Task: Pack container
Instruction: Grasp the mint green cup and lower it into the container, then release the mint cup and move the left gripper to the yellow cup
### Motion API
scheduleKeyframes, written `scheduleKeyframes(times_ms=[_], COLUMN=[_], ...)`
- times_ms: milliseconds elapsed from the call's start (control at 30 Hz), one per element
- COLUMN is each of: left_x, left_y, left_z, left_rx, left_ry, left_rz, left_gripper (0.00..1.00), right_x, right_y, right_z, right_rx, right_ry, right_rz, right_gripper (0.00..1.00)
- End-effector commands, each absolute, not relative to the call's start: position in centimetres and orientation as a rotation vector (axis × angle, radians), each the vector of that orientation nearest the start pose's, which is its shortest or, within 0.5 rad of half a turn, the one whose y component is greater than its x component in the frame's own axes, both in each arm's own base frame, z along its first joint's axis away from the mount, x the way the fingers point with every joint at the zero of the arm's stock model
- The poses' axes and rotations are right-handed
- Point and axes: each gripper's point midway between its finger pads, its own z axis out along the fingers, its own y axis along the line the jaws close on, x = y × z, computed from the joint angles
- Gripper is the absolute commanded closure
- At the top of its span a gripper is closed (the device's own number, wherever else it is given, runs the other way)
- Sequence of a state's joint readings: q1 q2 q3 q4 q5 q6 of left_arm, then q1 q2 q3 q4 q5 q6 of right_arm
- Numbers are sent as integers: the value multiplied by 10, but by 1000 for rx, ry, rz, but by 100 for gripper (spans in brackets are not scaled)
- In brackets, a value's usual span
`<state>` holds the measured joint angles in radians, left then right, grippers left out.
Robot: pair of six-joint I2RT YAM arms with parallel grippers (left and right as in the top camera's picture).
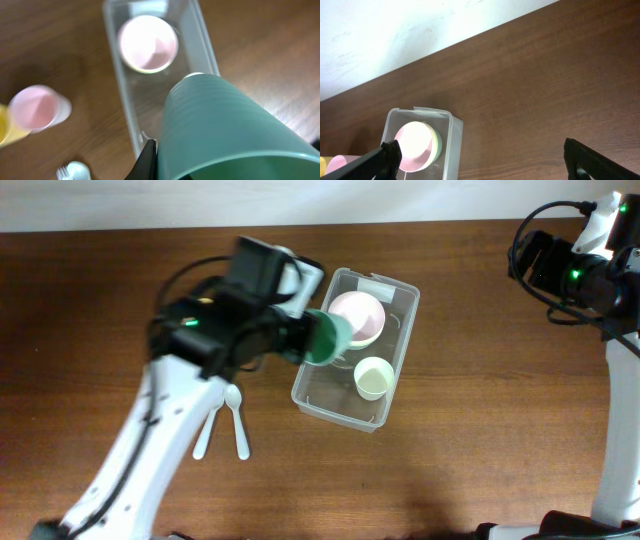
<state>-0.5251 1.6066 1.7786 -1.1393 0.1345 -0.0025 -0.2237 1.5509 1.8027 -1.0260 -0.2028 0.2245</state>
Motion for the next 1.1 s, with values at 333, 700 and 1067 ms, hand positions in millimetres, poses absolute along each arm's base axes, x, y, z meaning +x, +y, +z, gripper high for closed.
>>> scheduleKeyframes(times_ms=[333, 700, 1067], left_x=[352, 374, 435], left_y=[-308, -268, -84], left_z=[127, 188, 222], left_rx=[1165, 971, 204], left_ry=[2564, 2594, 2781], left_rz=[-310, -74, 22], left_gripper=[99, 43, 18], right_x=[408, 408, 408], right_y=[-58, -58, -58], right_z=[328, 328, 328], right_rx=[414, 414, 414], right_ry=[2298, 2298, 2298], right_rz=[233, 233, 233], right_gripper=[1, 1, 1])
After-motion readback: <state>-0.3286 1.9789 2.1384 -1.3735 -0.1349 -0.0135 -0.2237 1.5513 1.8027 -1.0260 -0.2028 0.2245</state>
